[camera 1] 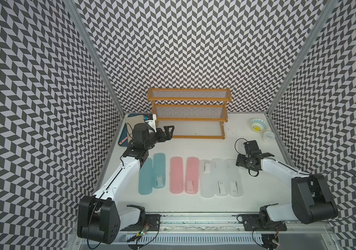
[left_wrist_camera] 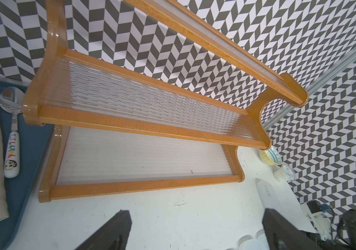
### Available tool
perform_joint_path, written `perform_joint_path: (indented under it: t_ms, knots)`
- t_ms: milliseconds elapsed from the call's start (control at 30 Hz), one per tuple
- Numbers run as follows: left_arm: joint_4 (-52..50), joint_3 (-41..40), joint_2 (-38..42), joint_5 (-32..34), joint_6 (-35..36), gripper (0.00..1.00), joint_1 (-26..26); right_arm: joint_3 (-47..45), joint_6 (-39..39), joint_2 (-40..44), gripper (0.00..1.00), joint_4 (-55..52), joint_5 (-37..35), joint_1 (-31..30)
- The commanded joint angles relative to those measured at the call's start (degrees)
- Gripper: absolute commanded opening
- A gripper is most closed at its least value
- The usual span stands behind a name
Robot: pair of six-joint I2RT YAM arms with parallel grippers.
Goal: Place the pencil cases on the shelf according to color
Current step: Pick up the pencil case from the center of the board.
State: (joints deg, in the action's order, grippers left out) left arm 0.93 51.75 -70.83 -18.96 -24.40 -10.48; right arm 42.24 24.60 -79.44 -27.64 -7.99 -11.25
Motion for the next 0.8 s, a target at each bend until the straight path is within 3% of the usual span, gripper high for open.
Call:
perform_joint_path:
  t_ms: [0,100,300,533,767]
  knots:
    - [-0.6,2.3,1.2,1.4,3.0,0.99,0.2,5.1,0.1,4.8,0.69,-1.8,-1.9,-2.6]
    - [-0.4,3.4,0.7,1.6,3.2,1.00,-0.2,8.1,-0.7,7.4,0.69,-3.4,-1.8,-6.0]
    - [-3.4,14.0,-2.5,0.0,2.2,1.00,-2.2,13.8,-1.9,10.4,0.69,-5.0,1.2,-11.9]
    - [-2.9,23.4,-8.8,-2.3,4.8,1.00,-2.8,23.0,-4.4,8.7,0.69,-4.5,5.1,-15.9]
    - [2.0,23.3,-13.3,-2.3,7.9,1.00,-2.9,31.6,-5.4,4.9,0.70,-0.7,3.4,-16.0]
